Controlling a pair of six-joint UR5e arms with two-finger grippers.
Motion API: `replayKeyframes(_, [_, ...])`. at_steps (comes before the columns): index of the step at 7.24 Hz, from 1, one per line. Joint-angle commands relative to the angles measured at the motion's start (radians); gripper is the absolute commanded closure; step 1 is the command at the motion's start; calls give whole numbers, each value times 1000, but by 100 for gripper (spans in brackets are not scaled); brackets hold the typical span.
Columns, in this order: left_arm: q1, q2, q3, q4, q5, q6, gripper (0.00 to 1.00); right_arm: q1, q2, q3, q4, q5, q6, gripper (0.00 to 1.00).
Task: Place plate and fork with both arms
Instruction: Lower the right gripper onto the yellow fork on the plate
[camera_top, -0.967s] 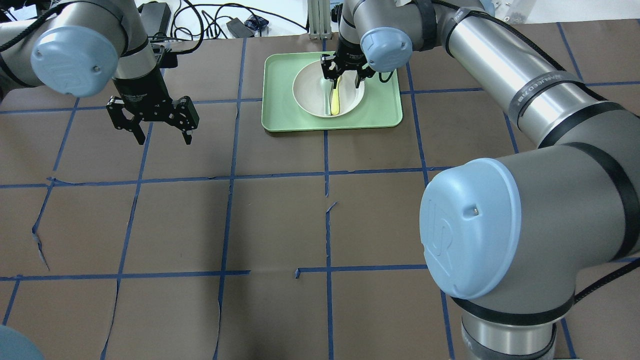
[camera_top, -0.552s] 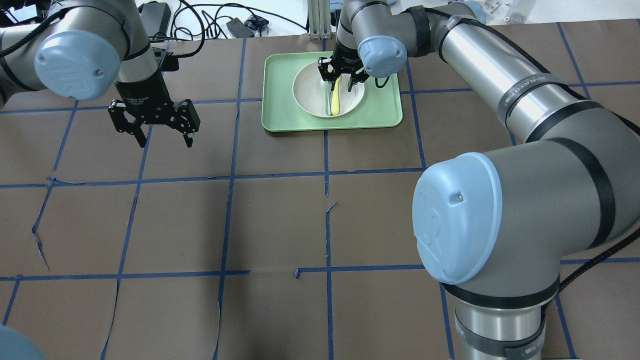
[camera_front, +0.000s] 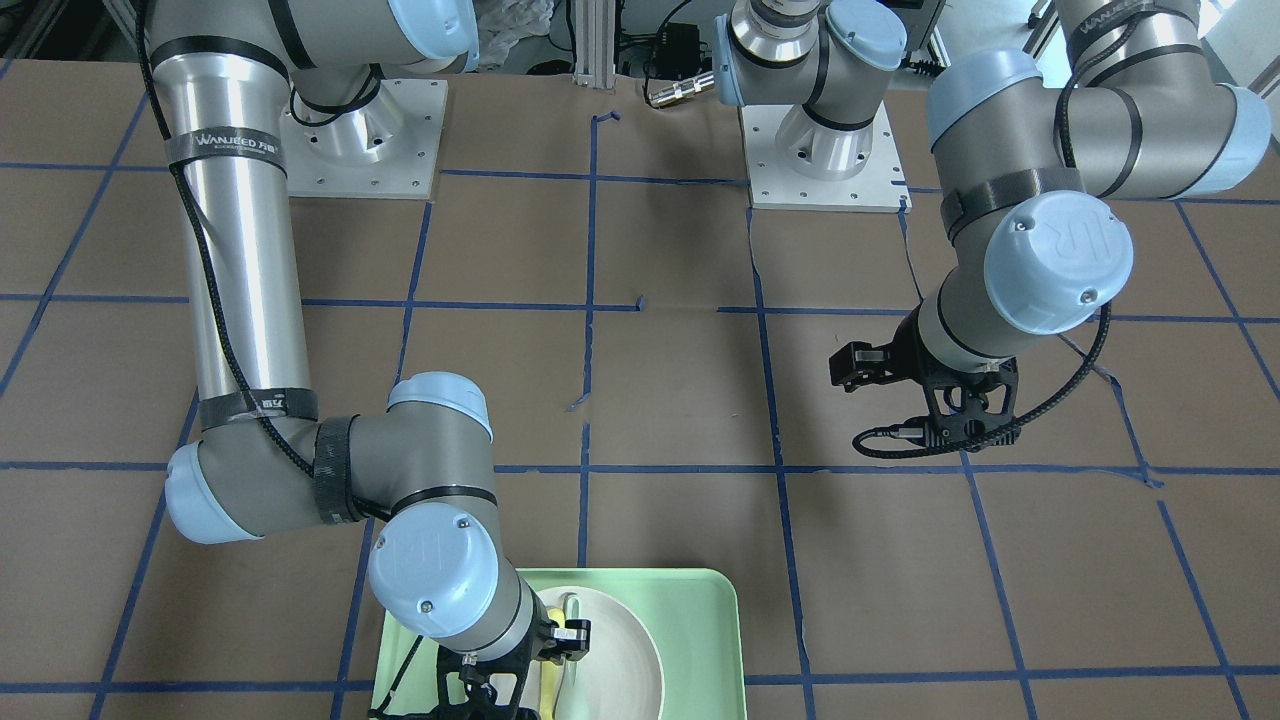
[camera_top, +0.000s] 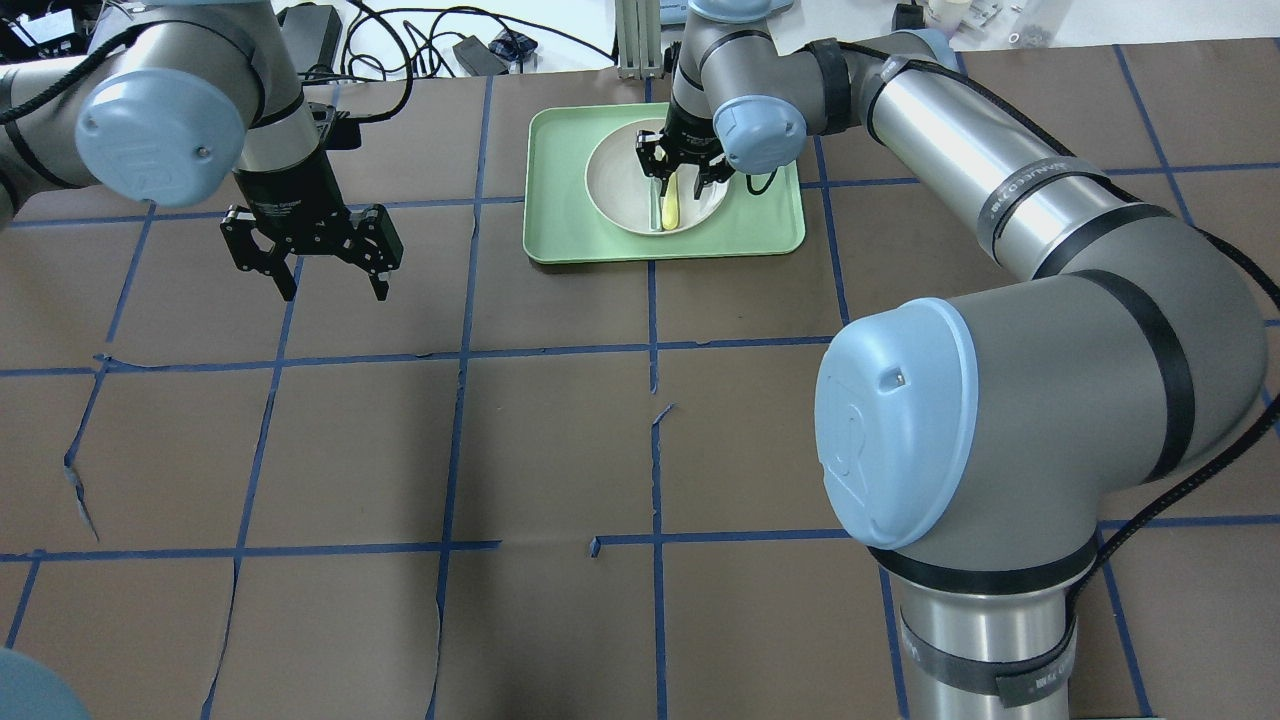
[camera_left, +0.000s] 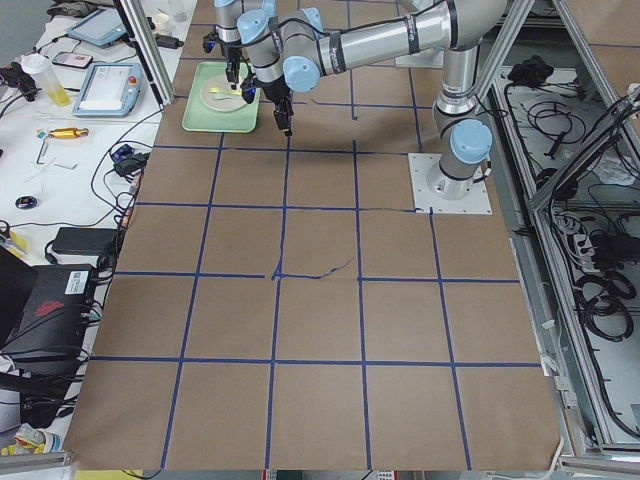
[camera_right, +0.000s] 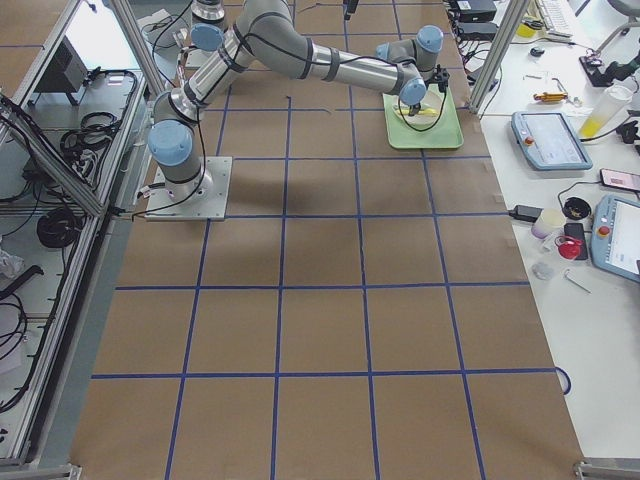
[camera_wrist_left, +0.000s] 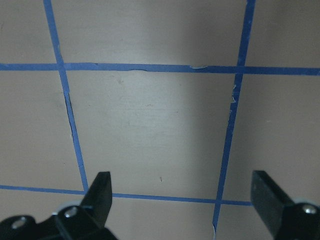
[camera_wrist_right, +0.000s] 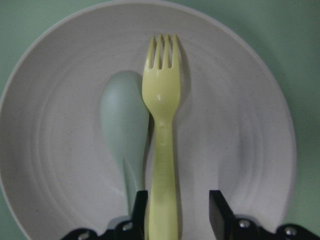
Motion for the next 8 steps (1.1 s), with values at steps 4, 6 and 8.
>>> replayKeyframes(4, [0,1,-18,0,0,2,0,0,13,2,0,-1,16,46])
replayKeyframes(6, [2,1,-19,2,0,2,0,0,13,2,0,-1,16,45])
replayKeyframes(8, [2,-2,-19,2,0,2,0,2,10,2,0,0,17,42])
